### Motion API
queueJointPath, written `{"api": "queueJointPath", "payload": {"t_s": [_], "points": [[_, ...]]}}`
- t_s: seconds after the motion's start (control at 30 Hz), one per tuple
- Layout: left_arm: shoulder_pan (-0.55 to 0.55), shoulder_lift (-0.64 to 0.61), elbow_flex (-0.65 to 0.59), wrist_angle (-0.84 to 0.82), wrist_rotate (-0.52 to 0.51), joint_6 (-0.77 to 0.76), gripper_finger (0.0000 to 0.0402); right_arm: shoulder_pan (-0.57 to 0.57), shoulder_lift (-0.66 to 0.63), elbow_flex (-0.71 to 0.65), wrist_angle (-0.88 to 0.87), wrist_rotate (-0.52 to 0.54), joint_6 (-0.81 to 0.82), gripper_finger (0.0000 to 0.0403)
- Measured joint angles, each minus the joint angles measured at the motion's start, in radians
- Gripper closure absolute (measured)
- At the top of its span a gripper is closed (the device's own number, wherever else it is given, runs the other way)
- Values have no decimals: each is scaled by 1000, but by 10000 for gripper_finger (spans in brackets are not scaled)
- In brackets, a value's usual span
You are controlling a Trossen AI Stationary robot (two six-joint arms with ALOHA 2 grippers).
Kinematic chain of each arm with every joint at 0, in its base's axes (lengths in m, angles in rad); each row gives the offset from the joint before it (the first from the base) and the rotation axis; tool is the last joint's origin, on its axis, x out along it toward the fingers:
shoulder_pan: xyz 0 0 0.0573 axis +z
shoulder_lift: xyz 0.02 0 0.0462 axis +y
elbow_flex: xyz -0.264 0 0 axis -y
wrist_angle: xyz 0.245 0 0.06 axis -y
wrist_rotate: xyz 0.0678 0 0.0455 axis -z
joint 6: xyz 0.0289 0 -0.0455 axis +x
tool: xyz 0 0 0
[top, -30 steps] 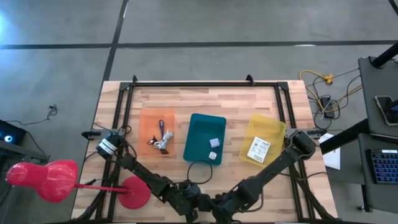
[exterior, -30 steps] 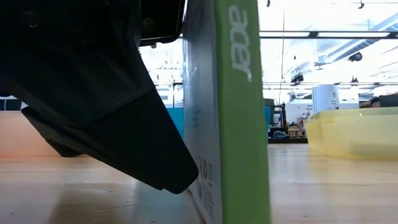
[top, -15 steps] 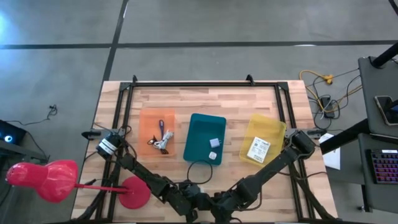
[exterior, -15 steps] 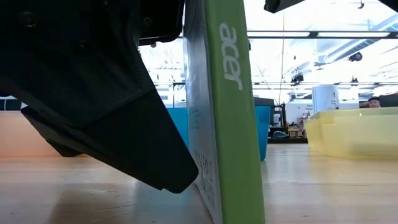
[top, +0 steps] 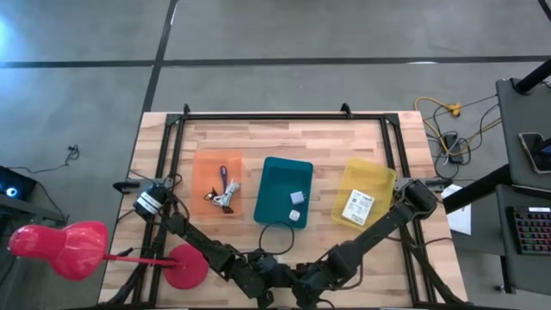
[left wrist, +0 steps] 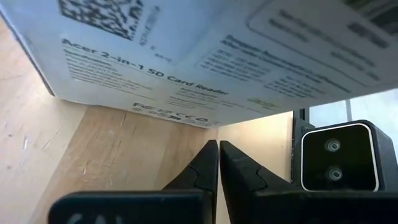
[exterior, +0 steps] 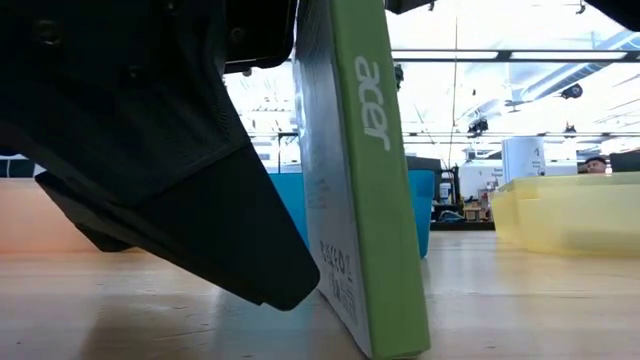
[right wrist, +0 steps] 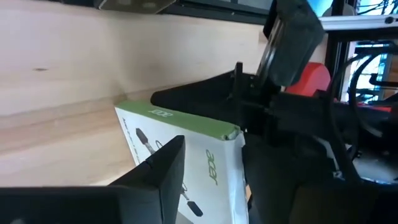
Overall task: Pick and place items into bin
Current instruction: Put the card reader box into the yellow bin
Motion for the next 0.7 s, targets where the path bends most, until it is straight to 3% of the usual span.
{"api": "queueJointPath", "payload": {"t_s": [0.7], "points": [[6,0,-1,-1,-4,5,402,-10,-23,4,-132,2,185,345]]}}
